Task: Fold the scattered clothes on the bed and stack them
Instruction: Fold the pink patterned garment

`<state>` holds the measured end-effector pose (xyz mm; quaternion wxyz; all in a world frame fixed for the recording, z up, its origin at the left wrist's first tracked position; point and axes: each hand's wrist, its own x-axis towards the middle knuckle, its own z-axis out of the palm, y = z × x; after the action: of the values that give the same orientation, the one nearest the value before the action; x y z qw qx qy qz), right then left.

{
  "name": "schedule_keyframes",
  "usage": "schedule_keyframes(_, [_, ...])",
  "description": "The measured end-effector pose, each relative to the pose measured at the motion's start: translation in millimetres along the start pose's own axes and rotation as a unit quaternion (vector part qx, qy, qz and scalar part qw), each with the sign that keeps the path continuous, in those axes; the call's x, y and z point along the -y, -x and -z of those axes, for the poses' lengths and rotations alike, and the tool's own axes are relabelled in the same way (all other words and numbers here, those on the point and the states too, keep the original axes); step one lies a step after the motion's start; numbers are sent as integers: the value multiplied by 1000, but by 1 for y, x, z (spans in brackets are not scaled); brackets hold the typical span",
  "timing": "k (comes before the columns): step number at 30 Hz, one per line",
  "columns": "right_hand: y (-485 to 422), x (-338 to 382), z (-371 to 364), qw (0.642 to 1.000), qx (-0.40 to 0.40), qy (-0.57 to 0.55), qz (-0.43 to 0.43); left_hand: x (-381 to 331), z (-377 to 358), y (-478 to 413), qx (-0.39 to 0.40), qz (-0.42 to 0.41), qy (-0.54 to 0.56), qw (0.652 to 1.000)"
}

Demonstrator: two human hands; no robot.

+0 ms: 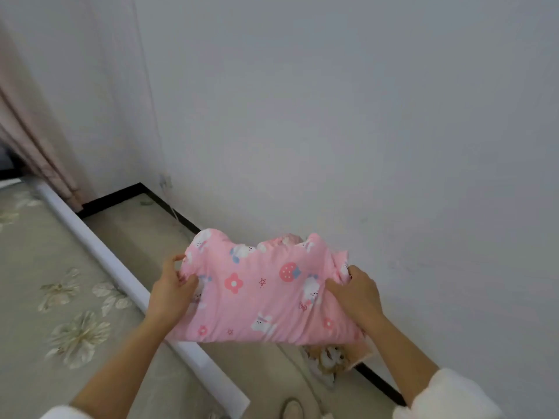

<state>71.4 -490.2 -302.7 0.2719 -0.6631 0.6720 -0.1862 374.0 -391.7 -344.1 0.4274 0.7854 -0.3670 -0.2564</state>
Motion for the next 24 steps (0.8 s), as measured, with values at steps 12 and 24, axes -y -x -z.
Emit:
schedule_keyframes(12, [-228,89,-57,976,151,31,152,-15,-16,-123,-147,157,-1,977])
schedule_keyframes(24, [-366,315,-240,933,257,32,250,40,115,-307,-270,215,-20,938])
